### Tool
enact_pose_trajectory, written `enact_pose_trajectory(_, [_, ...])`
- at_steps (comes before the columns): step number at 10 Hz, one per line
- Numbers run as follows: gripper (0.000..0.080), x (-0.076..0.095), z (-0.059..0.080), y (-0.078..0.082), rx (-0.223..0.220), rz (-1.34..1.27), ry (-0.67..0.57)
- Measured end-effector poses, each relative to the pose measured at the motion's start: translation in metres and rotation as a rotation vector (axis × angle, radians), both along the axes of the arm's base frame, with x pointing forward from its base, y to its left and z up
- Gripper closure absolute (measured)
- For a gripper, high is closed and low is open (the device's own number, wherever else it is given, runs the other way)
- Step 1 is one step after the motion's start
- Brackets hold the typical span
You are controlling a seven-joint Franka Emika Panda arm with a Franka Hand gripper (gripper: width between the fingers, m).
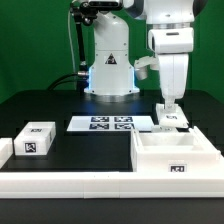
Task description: Assemble cabinet
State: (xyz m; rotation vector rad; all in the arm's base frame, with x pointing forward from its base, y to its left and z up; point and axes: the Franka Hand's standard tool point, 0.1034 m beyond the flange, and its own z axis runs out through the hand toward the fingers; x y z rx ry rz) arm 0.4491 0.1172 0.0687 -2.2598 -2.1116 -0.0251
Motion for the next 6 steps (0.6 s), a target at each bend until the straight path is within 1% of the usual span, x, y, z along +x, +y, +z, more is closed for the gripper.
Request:
enact_pose_trajectory(3, [0.0737,0.0017,-0.0008,-0.0012,0.001,0.009,0.000])
enact_pose_trajectory(6, [0.0737,0.0099,0.0004,0.0010,0.006,0.007,-0.006])
